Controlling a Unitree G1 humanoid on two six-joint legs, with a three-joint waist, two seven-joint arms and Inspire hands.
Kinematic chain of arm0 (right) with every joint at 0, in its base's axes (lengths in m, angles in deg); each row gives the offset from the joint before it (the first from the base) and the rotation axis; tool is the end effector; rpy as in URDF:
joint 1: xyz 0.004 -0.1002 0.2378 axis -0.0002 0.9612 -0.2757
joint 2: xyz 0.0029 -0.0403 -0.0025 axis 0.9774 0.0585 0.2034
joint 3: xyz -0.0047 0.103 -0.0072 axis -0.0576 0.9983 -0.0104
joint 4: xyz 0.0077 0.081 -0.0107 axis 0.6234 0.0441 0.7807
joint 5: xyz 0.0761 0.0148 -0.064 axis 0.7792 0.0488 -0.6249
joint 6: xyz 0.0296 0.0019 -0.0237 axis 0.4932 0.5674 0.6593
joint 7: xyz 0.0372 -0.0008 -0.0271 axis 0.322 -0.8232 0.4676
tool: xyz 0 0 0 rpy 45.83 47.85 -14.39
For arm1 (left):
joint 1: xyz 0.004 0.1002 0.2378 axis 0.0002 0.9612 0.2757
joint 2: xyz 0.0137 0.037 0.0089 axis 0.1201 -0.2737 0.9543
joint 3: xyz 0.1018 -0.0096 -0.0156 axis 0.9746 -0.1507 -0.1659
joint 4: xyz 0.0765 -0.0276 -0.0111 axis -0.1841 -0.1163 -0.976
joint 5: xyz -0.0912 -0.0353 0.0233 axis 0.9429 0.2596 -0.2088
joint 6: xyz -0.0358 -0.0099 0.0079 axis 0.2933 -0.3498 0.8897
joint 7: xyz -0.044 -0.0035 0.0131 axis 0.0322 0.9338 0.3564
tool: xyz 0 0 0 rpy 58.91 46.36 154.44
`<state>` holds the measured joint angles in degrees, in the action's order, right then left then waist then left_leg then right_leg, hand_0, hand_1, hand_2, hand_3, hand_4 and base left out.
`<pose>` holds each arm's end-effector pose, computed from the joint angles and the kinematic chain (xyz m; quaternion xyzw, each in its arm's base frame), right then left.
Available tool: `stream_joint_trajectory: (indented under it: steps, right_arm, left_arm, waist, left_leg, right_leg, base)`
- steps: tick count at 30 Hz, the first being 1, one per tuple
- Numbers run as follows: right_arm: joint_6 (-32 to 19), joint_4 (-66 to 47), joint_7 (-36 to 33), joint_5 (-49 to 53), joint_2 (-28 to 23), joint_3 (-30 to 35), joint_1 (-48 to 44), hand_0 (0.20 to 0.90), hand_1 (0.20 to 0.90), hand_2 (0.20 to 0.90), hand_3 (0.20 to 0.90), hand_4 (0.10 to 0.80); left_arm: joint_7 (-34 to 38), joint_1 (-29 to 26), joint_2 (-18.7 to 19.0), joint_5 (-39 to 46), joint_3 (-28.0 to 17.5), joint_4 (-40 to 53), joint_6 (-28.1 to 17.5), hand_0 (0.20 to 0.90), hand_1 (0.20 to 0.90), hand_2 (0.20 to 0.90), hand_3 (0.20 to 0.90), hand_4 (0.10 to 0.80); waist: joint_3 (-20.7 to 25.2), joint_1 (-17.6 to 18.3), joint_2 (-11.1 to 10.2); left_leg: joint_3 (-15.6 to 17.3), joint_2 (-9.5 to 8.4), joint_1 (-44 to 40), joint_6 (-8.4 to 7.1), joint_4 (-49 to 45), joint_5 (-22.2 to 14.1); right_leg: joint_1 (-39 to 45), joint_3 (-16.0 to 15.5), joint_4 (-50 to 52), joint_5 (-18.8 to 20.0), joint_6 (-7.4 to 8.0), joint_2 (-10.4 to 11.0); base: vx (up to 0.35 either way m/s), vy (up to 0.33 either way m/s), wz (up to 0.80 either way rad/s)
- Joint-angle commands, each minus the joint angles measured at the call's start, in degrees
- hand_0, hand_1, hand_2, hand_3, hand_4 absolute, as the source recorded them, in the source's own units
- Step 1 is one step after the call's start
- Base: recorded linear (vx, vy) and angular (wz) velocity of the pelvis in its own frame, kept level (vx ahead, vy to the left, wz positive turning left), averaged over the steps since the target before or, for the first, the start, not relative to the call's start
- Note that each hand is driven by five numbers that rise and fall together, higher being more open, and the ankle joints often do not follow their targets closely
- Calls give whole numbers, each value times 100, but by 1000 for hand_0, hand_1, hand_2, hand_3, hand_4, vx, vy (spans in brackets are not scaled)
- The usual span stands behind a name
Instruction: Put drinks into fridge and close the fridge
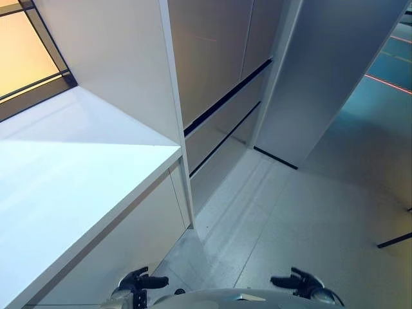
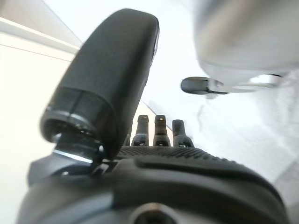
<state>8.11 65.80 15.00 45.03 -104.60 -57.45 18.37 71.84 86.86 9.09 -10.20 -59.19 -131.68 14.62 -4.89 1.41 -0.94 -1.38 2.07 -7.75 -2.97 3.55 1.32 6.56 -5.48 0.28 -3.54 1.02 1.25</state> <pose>0.0411 -0.2318 -0.1168 -0.0423 0.6096 -0.0940 0.7860 0.0595 0.2249 -0.1159 0.0219 0.5837 0.1234 0.8023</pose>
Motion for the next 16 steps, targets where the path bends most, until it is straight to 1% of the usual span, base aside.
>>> stream_joint_trajectory:
  steps: [1,5,14,16]
  right_arm:
    - [-138,272,307,-213,52,-95,-209,900,900,900,900,800]
    - [80,605,285,-150,107,-51,-217,900,900,900,900,800]
    - [367,593,285,-162,194,-214,-270,900,900,900,900,800]
    - [419,563,257,-172,229,-274,-286,900,900,900,900,800]
  left_arm:
    - [-71,-209,20,-288,-127,-288,-539,900,900,900,900,800]
    - [-136,-237,-53,-295,-111,-567,-711,900,900,900,900,800]
    - [-247,-287,-117,-253,27,-529,-663,900,900,900,900,800]
    - [-230,-316,-130,-236,75,-467,-576,900,900,900,900,800]
  waist:
    - [-79,-51,-124]
    - [-59,-50,-112]
    - [-1,-41,-114]
    - [4,-26,-107]
  left_leg:
    - [246,-467,122,481,-141,-229]
    - [255,-473,81,496,-146,-266]
    - [219,-495,18,542,-119,-333]
    - [217,-499,8,546,-116,-339]
  right_leg:
    - [-93,88,-56,410,58,-104]
    - [-63,113,-43,388,75,-95]
    - [-35,185,-51,354,89,-113]
    - [-40,206,-41,349,94,-115]
  base:
    - [0,0,0]
    - [0,0,0]
    - [2,1,0]
    - [0,0,0]
